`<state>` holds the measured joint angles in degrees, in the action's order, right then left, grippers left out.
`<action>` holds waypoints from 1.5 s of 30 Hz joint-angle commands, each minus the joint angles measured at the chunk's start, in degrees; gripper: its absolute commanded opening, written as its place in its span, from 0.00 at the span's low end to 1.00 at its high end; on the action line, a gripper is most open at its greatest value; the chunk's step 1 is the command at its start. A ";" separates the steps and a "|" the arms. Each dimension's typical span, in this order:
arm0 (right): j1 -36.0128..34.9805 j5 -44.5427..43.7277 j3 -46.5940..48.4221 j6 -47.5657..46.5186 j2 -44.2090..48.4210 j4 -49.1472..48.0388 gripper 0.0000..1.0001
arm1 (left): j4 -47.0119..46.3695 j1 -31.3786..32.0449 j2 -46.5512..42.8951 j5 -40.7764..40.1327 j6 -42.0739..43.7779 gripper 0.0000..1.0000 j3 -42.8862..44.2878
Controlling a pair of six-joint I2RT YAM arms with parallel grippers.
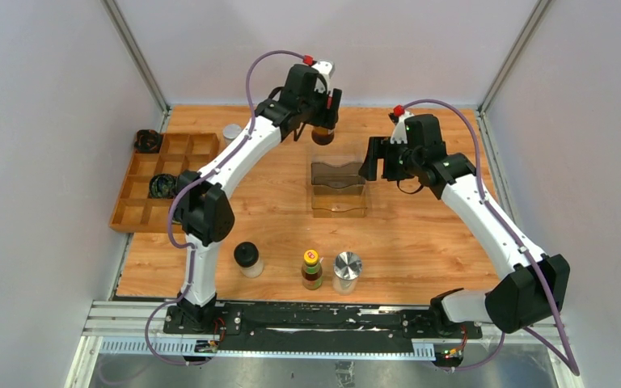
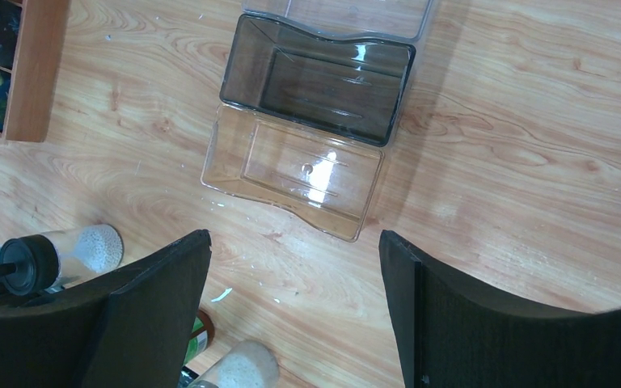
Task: Organize the condiment bottles
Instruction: Place the bottle in the storage box.
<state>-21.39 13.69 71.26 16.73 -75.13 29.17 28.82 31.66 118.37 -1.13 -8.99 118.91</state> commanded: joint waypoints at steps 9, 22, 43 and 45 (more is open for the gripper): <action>-0.76 -1.01 -2.00 -1.27 0.50 1.55 0.82 | -11.82 0.31 -1.01 2.96 -0.31 0.67 -4.32; -0.66 -1.00 -2.10 -2.00 -1.54 1.59 0.82 | -16.04 0.33 0.75 3.94 -0.59 0.67 -8.12; -0.59 -1.20 -2.62 -2.42 -4.11 0.67 0.82 | -23.95 -1.23 1.73 5.51 -1.37 0.67 -15.45; -0.59 -1.15 -2.66 -2.48 -4.43 0.63 0.82 | -24.40 -1.33 1.93 5.60 -1.43 0.67 -15.83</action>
<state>-21.39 13.23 69.49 15.25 -78.61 29.54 12.49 30.81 120.49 3.16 -9.87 103.02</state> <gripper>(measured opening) 0.822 0.739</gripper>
